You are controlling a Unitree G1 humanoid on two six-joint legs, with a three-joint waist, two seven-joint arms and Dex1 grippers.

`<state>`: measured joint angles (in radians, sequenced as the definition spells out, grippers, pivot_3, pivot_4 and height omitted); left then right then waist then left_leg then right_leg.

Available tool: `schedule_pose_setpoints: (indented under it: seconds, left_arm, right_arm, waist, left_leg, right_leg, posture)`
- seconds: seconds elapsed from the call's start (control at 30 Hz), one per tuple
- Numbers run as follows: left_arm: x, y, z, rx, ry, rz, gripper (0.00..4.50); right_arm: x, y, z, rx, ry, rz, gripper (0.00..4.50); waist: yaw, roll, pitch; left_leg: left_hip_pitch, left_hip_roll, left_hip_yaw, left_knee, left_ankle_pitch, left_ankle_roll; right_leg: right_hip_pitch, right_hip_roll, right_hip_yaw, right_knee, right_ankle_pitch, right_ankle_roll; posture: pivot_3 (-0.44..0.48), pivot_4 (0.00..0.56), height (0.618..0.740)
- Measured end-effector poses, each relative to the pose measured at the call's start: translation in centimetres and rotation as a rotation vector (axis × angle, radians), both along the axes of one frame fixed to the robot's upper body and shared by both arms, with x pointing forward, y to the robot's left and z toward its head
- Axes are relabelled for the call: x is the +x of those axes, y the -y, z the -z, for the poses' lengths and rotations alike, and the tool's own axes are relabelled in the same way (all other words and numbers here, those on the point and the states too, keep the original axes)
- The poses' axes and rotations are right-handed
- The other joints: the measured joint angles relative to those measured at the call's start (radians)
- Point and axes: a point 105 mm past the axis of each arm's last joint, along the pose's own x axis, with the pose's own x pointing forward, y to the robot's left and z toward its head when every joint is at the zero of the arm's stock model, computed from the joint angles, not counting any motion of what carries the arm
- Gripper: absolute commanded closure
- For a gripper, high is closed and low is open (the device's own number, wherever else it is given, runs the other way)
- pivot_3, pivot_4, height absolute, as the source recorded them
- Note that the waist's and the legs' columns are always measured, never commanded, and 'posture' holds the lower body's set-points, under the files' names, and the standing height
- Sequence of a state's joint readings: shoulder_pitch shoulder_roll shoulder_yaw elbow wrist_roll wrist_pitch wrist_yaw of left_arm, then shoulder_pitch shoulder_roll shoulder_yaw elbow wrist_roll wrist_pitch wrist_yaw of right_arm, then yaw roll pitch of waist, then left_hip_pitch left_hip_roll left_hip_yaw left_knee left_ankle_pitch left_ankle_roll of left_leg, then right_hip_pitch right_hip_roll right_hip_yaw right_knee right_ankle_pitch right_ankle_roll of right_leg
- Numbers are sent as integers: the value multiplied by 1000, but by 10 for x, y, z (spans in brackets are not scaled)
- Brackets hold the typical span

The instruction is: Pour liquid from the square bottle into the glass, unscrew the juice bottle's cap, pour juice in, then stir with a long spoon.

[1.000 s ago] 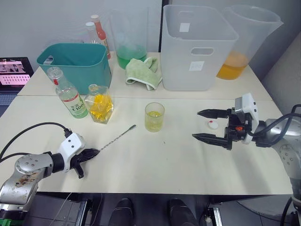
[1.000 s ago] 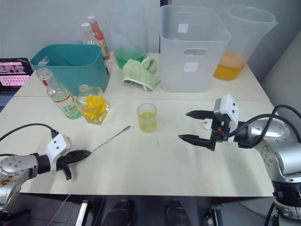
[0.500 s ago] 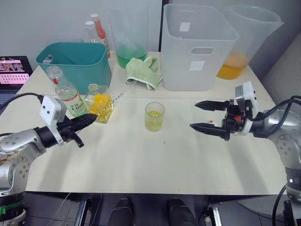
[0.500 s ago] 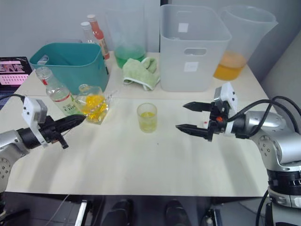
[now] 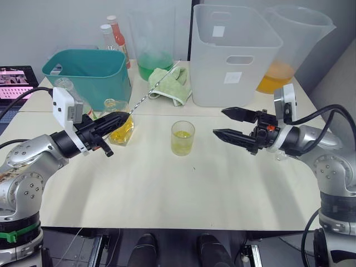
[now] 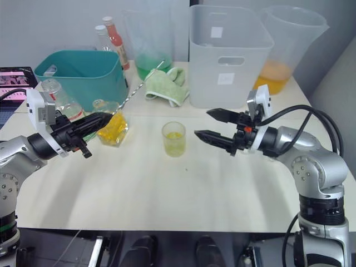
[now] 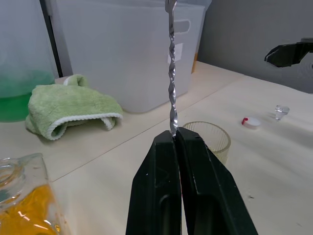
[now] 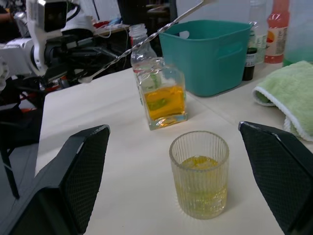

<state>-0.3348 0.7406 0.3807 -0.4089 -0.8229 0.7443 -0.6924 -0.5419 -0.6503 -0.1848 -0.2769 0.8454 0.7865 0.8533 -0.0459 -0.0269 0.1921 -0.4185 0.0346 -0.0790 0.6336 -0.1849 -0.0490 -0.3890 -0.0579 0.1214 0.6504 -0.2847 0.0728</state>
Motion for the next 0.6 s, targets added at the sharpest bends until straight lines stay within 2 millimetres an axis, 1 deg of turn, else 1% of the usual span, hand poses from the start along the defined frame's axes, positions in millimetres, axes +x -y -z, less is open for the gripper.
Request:
schedule_pose_setpoints:
  seconds: [0.07,0.13,0.2,0.27,0.37,0.5,0.6]
  left_arm:
    - [1,5,-1,-8,6,14,4444]
    - [4,18,-5,-33,31,38,4444]
    - [6,30,-9,-61,61,49,4444]
    - [8,37,-8,-45,84,33,4444]
    - [10,48,-3,-17,105,21,4444]
    - [13,51,-1,8,136,-4,4444]
    - [14,57,1,19,144,-1,4444]
  right_arm:
    - [4,-7,-2,50,-26,33,0]
    - [7,-23,-8,139,-80,42,0]
    - [6,-38,-14,225,-158,13,0]
    - [2,-49,-20,295,-230,-36,0]
    - [1,-57,-24,356,-289,-52,0]
    - [12,-62,-21,426,-377,7,0]
    - [22,-67,-25,495,-443,45,0]
  waist:
    - [-1,0,0]
    - [0,0,0]
    - [0,0,0]
    - [0,0,0]
    - [0,0,0]
    - [-2,0,0]
    - [-6,0,0]
  left_leg:
    - [0,0,0,0,0,0]
    - [0,0,0,1,0,-1]
    - [0,0,-1,1,1,-1]
    - [0,-1,-1,1,1,-1]
    - [0,-1,-1,1,1,-1]
    - [0,0,-1,1,1,-1]
    - [0,0,-1,0,1,-1]
  right_leg:
    - [0,0,0,1,0,0]
    - [-1,0,0,4,0,0]
    - [-1,0,0,6,0,0]
    - [-1,0,0,6,0,0]
    - [-2,0,0,6,0,0]
    - [-2,1,0,7,0,0]
    - [-3,1,1,8,0,0]
  posture:
    - [0,150,740]
    - [0,150,740]
    - [0,150,740]
    - [0,150,740]
    - [0,150,740]
    - [0,150,740]
    - [0,150,740]
